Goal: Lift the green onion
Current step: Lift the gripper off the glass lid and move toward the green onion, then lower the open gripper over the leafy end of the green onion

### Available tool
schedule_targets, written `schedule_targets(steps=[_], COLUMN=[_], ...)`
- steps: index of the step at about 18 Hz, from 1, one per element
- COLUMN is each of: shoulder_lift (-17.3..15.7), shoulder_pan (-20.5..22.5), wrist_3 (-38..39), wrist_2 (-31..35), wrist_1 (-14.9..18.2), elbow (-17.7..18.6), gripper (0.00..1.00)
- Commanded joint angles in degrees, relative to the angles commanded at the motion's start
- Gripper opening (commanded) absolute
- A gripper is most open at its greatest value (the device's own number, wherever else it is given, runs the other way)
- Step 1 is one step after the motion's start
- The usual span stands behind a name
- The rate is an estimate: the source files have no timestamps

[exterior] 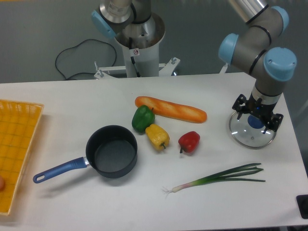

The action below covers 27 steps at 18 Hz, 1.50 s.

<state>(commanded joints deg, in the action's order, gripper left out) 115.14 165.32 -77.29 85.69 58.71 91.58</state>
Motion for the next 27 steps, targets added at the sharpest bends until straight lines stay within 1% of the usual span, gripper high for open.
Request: schedule_targets(steps=[1,5,8,11,12,15,17,21,25,27], shoulder_lift=[0.1,0.6,1.1,2.5,3.2,5.3,5.4,6.2,8.3,9.2], shoulder_pan=[0.0,-0.3,-1.8,-3.9,-4.7,-6.9,-6.9,-7.5,-7.7,-8.9], wrist_3=[3.4,12.3,13.0,13.0,13.0,12.9,11.3,-1.3,-4.6,-5.1], wrist_2=[-0.1,-0.1,-0.1,-0.8,-0.8,-0.4,-0.4,-0.6,-0.7,-0.3], wrist_1=[0.0,0.0,-0.2,-3.2,-4.2,-4.5,-4.5,-4.6,-4.6,-4.6], elbow=[-0.2,-0.6,-0.5,-0.8,-1.4,-3.5,-4.0,-4.5,-5.9,-6.7], gripper=[1.0,1.0,1.0,1.0,1.0,1.0,1.0,1.0,1.0,1.0])
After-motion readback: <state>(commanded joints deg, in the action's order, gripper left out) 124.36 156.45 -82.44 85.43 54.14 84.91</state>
